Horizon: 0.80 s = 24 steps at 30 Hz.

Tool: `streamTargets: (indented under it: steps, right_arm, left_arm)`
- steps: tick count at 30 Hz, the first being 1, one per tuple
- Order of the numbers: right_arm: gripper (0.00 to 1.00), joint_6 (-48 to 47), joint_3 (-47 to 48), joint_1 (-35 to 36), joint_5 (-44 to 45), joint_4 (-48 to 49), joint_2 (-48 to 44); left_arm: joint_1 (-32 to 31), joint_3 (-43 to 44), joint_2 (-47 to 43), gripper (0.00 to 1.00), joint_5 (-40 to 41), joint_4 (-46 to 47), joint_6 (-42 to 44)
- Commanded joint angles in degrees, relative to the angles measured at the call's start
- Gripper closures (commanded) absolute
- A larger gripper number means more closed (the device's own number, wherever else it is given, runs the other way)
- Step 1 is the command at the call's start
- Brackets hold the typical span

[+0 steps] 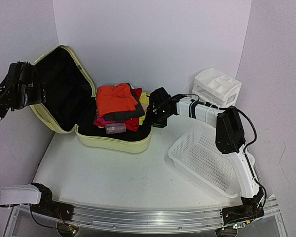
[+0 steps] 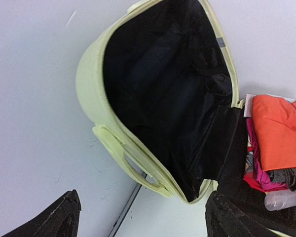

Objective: Open, take out, and arrange the luggage
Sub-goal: Open the luggage at the corner of the board, then move the opened luggage to the corner of the board.

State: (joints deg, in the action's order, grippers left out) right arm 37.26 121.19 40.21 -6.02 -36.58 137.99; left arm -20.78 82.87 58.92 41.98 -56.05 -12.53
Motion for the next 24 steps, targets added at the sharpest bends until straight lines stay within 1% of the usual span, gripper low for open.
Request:
streamTargets:
  steps: [1,5,9,13,17,20,22,24]
  right_arm:
    - [0.48,-0.28,-0.88,7.47,-14.00,12.41,-0.39]
    - [0.48,-0.77,-2.34,7.49,-13.72,12.51,-1.42]
    - [0.48,-1.12,-2.88,7.48,-13.67,12.63,-1.87]
    - [0.48,-1.17,-2.86,7.44,-13.88,12.62,-2.07]
    - [0.48,-1.22,-3.40,7.48,-13.75,12.67,-2.35]
    - [0.48,-1.18,-3.67,7.49,-13.82,12.66,-2.42]
    - [0.48,-1.08,-3.68,7.48,-13.92,12.75,-2.40]
    - [0.49,-1.06,-3.63,7.43,-13.93,12.80,-2.36]
  left_arm:
    - [5.12,-1.97,-0.22,0.11,-0.95,0.23,-8.28]
    - [11.26,-0.57,3.02,0.11,-0.87,0.45,-12.38]
    - [13.09,4.52,9.32,0.09,4.82,0.76,-12.71]
    - [13.70,10.11,14.84,0.09,10.47,2.52,-10.11]
    - [15.04,12.33,18.26,0.08,13.01,8.07,-5.11]
    - [16.68,14.61,21.06,0.08,14.99,9.44,-3.25]
    - [17.39,15.93,22.54,0.11,15.74,9.74,-2.82]
    - [17.44,16.74,23.42,0.21,16.36,10.34,-2.20]
